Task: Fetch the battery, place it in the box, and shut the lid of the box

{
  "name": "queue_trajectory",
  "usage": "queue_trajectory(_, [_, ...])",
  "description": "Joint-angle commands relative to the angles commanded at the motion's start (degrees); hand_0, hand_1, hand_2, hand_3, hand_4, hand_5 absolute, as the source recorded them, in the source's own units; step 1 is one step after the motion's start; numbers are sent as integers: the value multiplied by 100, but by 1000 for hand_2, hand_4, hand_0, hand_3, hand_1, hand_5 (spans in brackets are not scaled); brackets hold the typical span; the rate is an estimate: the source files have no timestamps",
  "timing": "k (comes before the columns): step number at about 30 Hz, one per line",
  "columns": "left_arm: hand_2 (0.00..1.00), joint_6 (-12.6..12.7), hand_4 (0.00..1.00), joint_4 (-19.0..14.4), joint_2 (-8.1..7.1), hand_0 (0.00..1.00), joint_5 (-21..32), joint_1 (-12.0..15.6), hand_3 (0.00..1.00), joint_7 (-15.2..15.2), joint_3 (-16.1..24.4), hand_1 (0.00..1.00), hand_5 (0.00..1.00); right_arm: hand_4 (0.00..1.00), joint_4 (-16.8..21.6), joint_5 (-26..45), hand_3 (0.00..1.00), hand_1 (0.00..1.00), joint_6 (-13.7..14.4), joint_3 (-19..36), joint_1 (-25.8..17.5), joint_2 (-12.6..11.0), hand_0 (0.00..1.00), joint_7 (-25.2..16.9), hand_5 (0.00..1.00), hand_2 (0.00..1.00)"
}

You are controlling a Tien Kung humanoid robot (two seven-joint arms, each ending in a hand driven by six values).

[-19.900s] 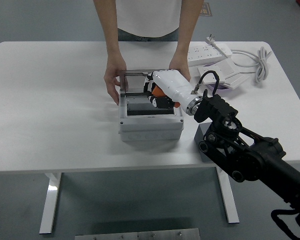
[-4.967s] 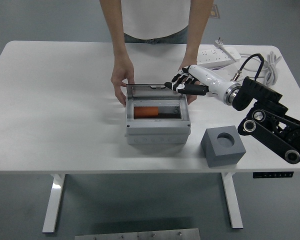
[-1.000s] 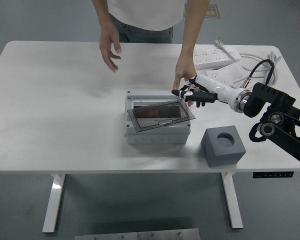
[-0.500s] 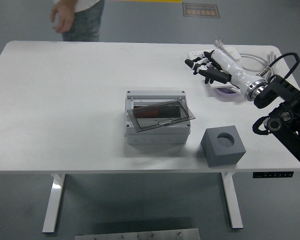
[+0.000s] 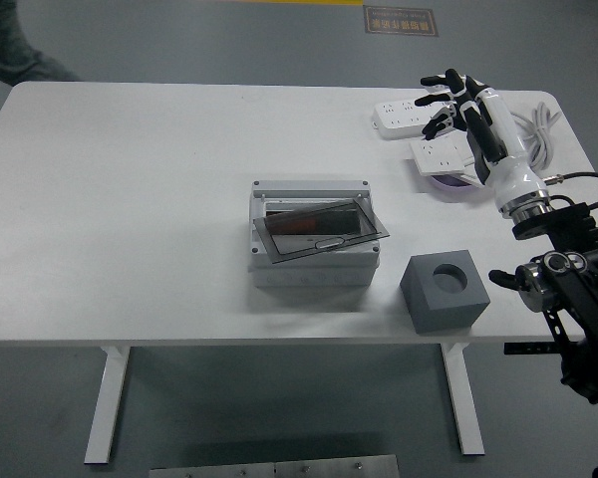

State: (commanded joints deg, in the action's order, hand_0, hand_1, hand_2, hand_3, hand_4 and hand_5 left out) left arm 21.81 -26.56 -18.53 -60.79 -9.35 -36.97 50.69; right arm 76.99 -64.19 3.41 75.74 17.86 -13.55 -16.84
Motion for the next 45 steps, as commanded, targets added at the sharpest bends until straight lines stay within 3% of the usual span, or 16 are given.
queue_trajectory(4, [566,6,511,1,9,662,-8,-1,581,4,4,698,2,820,-28,480,654,651,-157,235,-41,-27,566,-314,355,683])
queue_trajectory(5, [566,6,511,2,10,662,-8,-4,581,8,3,698,2,820,-27,568,654,651,-209,288,-43,-48,566,-303,355,683])
queue_trajectory(6, [566,7,511,3,9,662,-5,-10,582,14,2,698,2,819,-21,659,749,663,-282,345,-45,-84,720,-256,266,671])
queue_trajectory(11, [566,18,511,10,7,662,31,-35,582,46,-19,698,2,819,48,905,749,663,-529,438,-106,-334,720,47,266,671])
queue_trajectory(12, [566,20,511,11,5,662,38,-38,582,50,-22,697,2,829,64,941,806,722,-553,439,-127,-379,793,78,407,726])
queue_trajectory(17, [566,30,511,14,3,662,60,-31,582,71,-32,697,2,829,84,1033,806,722,-546,511,-235,-435,793,92,407,726])
queue_trajectory(18, [566,31,511,15,4,662,61,-31,582,74,-32,697,2,902,79,1027,756,773,-543,539,-249,-419,843,98,895,737])
queue_trajectory(23, [566,35,511,19,1,662,61,-32,582,96,-33,697,2,902,89,880,756,773,-583,726,-298,-304,843,222,895,737])
queue_trajectory(24, [566,35,511,19,1,662,59,-31,581,97,-32,697,2,947,94,844,807,787,-601,768,-302,-278,881,260,998,760])
queue_trajectory(29, [566,30,511,17,-2,662,31,-14,581,94,-16,697,2,947,128,635,807,787,-604,948,-264,-186,881,402,998,760])
queue_trajectory(30, [566,26,512,17,-3,662,16,-13,582,89,-7,696,2,971,130,575,798,814,-581,968,-242,-180,998,407,998,779])
queue_trajectory(41, [566,13,512,17,-15,662,-22,-47,582,92,16,696,2,982,60,244,800,828,-348,994,36,-163,998,293,998,780])
queue_trajectory(42, [566,15,512,17,-14,661,-18,-49,582,94,15,696,2,994,67,237,783,738,-336,996,48,-164,796,284,992,747])
queue_trajectory(45, [566,21,512,17,-10,661,-4,-51,582,99,7,696,2,994,126,242,783,738,-324,990,53,-192,796,273,992,747])
